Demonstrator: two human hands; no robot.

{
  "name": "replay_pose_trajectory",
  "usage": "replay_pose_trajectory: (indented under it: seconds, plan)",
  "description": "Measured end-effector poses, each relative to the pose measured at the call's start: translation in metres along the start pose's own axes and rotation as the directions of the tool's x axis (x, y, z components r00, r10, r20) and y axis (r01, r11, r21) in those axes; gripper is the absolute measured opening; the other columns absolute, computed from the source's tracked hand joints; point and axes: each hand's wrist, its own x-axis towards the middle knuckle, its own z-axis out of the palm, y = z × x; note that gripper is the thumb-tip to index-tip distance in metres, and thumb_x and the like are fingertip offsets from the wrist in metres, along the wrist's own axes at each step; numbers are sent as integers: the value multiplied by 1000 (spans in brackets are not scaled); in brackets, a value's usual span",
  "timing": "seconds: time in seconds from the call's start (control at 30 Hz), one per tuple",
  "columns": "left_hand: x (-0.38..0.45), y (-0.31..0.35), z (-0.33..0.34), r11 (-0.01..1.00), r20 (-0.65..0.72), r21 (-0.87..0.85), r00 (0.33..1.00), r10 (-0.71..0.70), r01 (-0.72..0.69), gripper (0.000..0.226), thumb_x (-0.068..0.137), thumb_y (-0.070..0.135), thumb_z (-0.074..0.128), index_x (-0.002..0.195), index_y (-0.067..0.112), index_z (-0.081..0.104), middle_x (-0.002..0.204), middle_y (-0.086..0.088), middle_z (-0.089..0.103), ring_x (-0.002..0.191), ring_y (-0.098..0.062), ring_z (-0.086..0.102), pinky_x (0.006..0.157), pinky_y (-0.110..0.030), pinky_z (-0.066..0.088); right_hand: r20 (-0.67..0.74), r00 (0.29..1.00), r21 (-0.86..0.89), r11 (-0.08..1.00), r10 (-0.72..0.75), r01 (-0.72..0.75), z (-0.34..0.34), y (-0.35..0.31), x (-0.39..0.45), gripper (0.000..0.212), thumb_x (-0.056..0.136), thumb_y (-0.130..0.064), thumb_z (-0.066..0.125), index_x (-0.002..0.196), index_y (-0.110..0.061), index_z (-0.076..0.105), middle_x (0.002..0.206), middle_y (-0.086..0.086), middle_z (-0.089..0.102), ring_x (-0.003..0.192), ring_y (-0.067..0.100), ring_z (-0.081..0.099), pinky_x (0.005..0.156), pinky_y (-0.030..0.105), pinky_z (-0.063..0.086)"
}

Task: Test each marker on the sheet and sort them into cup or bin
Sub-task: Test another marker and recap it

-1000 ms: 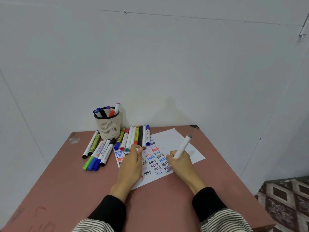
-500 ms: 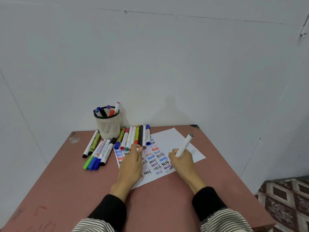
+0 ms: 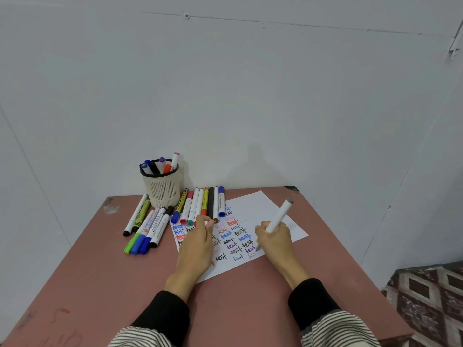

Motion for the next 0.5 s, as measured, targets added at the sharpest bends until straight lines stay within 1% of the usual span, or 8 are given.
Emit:
replay_pose_trajectory:
  seconds: [0.03, 0.1, 0.13, 0.2, 0.23, 0.3, 0.4, 0.5]
  plan:
    - [0, 1, -1, 1000, 3, 2, 1000, -2, 2, 24, 104, 43, 22, 112, 31, 41, 63, -1, 56, 49, -9, 51, 51, -31, 43, -8, 1000, -6, 1000, -1, 1, -1, 0, 0, 41, 88, -6, 53, 56, -16, 29, 57, 5, 34, 48, 12, 45, 50, 18, 40]
    - [-1, 3, -2, 1000, 9, -3, 1000, -5, 5, 24, 104, 43, 22, 111, 31, 41, 68, -4, 61, 54, -13, 56, 54, -34, 46, 1, 1000, -9, 1000, 0, 0, -1, 1, 0, 42, 90, -8, 53, 56, -17, 29, 54, 1, 34, 49, 12, 48, 48, 15, 39]
    - [-1, 3, -2, 1000, 10, -7, 1000, -5, 5, 23, 104, 43, 22, 111, 31, 40, 70, -5, 62, 55, -15, 57, 55, -36, 47, 9, 1000, -9, 1000, 4, -4, -1, 1, 0, 43, 90, -8, 53, 56, -17, 28, 51, -3, 33, 48, 12, 47, 48, 15, 39]
    - [-1, 3, -2, 1000, 9, -3, 1000, -2, 2, 24, 104, 43, 22, 111, 31, 41, 67, -4, 59, 54, -13, 54, 53, -34, 44, 19, 1000, -13, 1000, 19, -19, 0, 1, 1, 45, 89, -4, 51, 55, -18, 25, 46, -10, 27, 42, 7, 40, 49, 20, 40]
    - [-1, 3, -2, 1000, 9, 0, 1000, 1, -1, 24, 104, 43, 22, 110, 30, 41, 65, -2, 57, 52, -12, 52, 52, -32, 42, 17, 1000, -16, 1000, 26, -26, 0, 1, 1, 45, 88, -2, 51, 55, -19, 24, 46, -11, 25, 39, 5, 36, 49, 22, 38]
    - [-2, 3, -2, 1000, 4, -2, 1000, 6, -6, 24, 104, 43, 22, 110, 30, 41, 62, 0, 54, 49, -10, 50, 50, -30, 40, 7, 1000, -15, 999, 29, -28, 0, 1, 1, 45, 87, 0, 50, 55, -18, 24, 48, -8, 26, 38, 4, 33, 47, 21, 36]
    - [-1, 2, -2, 1000, 6, 3, 1000, -1, 1, 24, 104, 42, 22, 111, 30, 41, 67, -1, 58, 53, -12, 53, 52, -32, 43, 2, 1000, 10, 1000, 26, -26, 0, 0, 1, 43, 88, -3, 52, 55, -16, 28, 53, -1, 31, 40, 5, 38, 47, 19, 40]
    - [-1, 2, -2, 1000, 7, -3, 1000, 4, -4, 23, 104, 43, 22, 111, 31, 41, 64, 0, 57, 51, -14, 55, 52, -35, 45, 9, 1000, 21, 999, 29, -29, 1, 2, 1, 43, 90, -6, 52, 55, -17, 29, 47, -10, 32, 43, 7, 40, 51, 25, 43]
